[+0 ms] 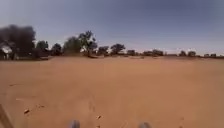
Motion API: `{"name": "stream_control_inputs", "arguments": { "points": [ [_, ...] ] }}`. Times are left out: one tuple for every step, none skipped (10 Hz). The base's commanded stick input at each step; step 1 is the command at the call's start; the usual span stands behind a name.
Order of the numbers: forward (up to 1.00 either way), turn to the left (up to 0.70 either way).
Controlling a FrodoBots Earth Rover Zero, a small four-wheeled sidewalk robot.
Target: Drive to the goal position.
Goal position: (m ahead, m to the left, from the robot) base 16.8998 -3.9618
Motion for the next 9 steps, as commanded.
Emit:
{"name": "stream_control_inputs", "arguments": {
  "points": [
    [0.7, 0.0],
    [0.7, 0.0],
    [0.7, 0.0],
    [0.7, 0.0],
    [0.7, 0.0],
    [0.7, 0.0],
    [0.7, 0.0],
    [0.7, 0.0],
    [0.7, 0.0]
  ]
}}
